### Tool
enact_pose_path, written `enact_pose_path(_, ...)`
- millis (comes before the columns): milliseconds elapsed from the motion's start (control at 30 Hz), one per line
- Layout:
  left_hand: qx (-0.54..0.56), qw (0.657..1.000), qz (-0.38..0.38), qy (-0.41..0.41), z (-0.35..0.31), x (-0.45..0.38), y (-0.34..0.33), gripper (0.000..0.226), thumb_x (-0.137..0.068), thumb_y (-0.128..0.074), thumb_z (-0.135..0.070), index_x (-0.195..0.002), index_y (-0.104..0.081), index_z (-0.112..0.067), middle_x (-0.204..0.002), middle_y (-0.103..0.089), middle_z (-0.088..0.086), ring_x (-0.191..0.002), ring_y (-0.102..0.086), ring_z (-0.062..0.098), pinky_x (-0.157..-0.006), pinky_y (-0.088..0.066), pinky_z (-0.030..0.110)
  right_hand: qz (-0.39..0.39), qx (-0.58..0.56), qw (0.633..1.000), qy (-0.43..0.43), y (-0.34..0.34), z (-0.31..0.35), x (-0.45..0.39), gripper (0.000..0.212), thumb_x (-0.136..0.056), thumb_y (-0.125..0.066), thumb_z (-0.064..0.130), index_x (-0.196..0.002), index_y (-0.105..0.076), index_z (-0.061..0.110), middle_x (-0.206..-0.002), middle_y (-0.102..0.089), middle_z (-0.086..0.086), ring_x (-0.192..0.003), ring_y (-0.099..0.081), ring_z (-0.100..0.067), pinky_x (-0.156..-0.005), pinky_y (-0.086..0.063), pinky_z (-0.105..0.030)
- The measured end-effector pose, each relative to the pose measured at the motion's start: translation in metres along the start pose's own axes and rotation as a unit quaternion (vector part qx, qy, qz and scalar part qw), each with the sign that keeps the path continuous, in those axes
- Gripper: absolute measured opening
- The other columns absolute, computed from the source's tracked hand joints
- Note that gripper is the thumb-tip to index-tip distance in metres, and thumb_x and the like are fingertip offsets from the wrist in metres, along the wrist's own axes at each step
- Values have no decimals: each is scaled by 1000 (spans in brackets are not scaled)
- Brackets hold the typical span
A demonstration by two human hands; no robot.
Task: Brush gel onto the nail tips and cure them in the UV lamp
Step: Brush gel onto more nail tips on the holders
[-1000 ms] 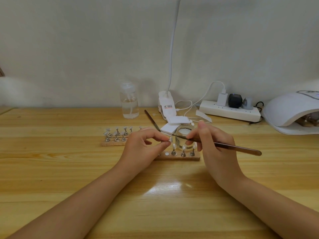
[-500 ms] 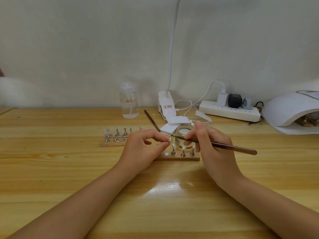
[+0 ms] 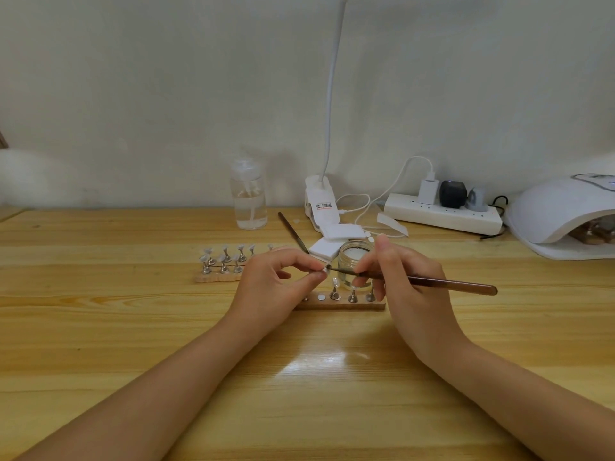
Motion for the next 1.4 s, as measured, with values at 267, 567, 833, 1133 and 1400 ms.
enact_pose_path(267, 16, 1000, 3, 6, 3, 0, -1, 20, -73, -73, -13, -70, -68, -32, -70, -65, -27, -65, -58, -7, -65, -46, 28, -6, -15, 1000, 6, 3, 0, 1, 42, -92, -45, 36, -60, -65, 17, -57, -64, -6, -47, -53, -1, -50, -40, -12)
enact_pose_path(567, 6, 999, 5, -34, -2, 0, -1, 23, -76, -70, -11, -76, -68, -34, -79, -66, -21, -85, -59, -4, -74, -46, 12, -2, 56, 998, 41, 1, 2, -1, 32, -90, -41, 29, -66, -62, 23, -67, -65, 9, -59, -56, 4, -58, -39, -6)
enact_pose_path(833, 9, 999, 2, -41, 0, -1, -1, 27, -76, -70, -10, -75, -68, -37, -75, -65, -32, -84, -61, -6, -75, -47, 14, -27, -12, 1000, 11, 7, 0, 1, 41, -89, -45, 35, -58, -65, 17, -54, -64, -2, -48, -54, -1, -50, -39, -11)
enact_pose_path(1133, 14, 999, 4, -45, 0, -1, -2, 29, -76, -70, -8, -76, -68, -37, -73, -66, -28, -82, -62, -5, -74, -48, 20, -4, 28, 999, 39, 2, 3, 1, 33, -91, -45, 30, -66, -65, 20, -60, -65, 8, -53, -56, 3, -55, -40, -7)
enact_pose_path(1400, 13, 999, 7, -43, 0, -1, -3, 32, -78, -69, -8, -78, -68, -39, -74, -67, -28, -81, -61, -6, -71, -44, 11, -4, 41, 998, 47, 1, 5, -1, 34, -93, -43, 32, -68, -63, 21, -62, -64, 5, -55, -56, 2, -57, -40, -8)
Point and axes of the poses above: each hand's wrist, its own x-axis away from the middle knuckle, its own y-axis out of the back of the hand, z = x × y, the point moved 7 cm from there along -x, towards the middle knuckle
